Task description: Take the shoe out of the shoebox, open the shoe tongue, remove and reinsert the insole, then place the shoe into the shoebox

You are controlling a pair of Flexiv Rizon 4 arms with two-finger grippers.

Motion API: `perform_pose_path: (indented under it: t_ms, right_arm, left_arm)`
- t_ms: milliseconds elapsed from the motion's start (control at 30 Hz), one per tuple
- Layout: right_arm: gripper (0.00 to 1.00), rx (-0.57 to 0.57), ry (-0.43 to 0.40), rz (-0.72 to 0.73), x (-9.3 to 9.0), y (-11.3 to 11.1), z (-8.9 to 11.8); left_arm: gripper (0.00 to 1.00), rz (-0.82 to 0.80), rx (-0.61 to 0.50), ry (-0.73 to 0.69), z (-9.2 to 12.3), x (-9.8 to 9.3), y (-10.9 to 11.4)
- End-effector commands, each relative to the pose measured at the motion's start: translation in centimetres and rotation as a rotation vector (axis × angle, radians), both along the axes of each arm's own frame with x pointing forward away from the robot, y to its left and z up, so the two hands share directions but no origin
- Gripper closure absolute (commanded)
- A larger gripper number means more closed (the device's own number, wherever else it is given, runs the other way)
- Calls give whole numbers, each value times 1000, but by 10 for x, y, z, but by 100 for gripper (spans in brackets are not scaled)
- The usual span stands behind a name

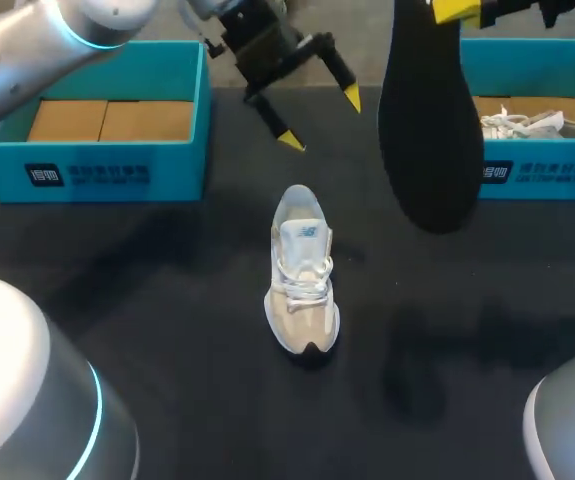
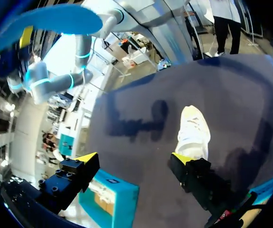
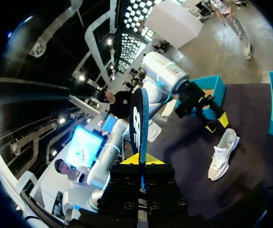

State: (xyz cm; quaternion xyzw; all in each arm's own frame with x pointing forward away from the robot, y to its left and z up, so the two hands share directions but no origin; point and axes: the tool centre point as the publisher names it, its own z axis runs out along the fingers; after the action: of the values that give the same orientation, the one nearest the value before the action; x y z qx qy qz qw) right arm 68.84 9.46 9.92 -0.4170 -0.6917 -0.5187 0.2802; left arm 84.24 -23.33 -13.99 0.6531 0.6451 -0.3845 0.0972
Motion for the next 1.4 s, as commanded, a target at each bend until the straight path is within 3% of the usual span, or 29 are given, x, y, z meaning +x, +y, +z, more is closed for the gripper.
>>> perform_pose_path:
  t_ms: [33,500,633,1400]
  right_arm:
    - [100,2,40,33,21,0,3]
    - [100,92,170,-6,51,-24,-7]
    - [100,108,134,-20,55,-25,-1]
    - [100,108,134,-20,55,-25,-1]
  left_arm:
    - [0,40,-170,-3,14,-10,11]
    - [0,38,-390,-75,55,-19,20]
    - [0,24,-437,-88,63,-24,22]
    - [0,18,-623,-135,82,-31,26]
